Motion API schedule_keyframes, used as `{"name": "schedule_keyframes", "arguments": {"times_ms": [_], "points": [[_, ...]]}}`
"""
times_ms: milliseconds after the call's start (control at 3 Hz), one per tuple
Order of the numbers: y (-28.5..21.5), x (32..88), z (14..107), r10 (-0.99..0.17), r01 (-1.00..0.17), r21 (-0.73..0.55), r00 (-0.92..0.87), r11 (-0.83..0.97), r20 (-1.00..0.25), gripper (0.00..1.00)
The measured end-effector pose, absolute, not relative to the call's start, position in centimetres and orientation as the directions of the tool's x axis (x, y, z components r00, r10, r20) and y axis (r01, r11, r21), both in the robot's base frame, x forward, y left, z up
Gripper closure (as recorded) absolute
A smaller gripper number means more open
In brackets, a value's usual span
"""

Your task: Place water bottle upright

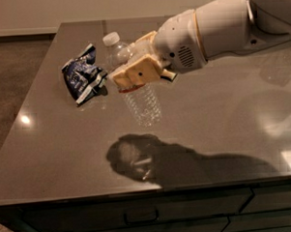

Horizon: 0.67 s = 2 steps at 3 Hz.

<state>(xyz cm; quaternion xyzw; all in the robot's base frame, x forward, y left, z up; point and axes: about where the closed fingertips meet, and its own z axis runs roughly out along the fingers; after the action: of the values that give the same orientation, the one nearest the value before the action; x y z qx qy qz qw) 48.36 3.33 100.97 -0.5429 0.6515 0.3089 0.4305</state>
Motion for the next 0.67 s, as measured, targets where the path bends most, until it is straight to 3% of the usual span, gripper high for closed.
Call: {"name": "schedule_keyframes", "arguments": {"times_ms": [667], "points": [[2.83, 46.89, 100.05, -0.289, -0.976, -0.172, 0.128, 0.134, -0.949, 1.0]]}}
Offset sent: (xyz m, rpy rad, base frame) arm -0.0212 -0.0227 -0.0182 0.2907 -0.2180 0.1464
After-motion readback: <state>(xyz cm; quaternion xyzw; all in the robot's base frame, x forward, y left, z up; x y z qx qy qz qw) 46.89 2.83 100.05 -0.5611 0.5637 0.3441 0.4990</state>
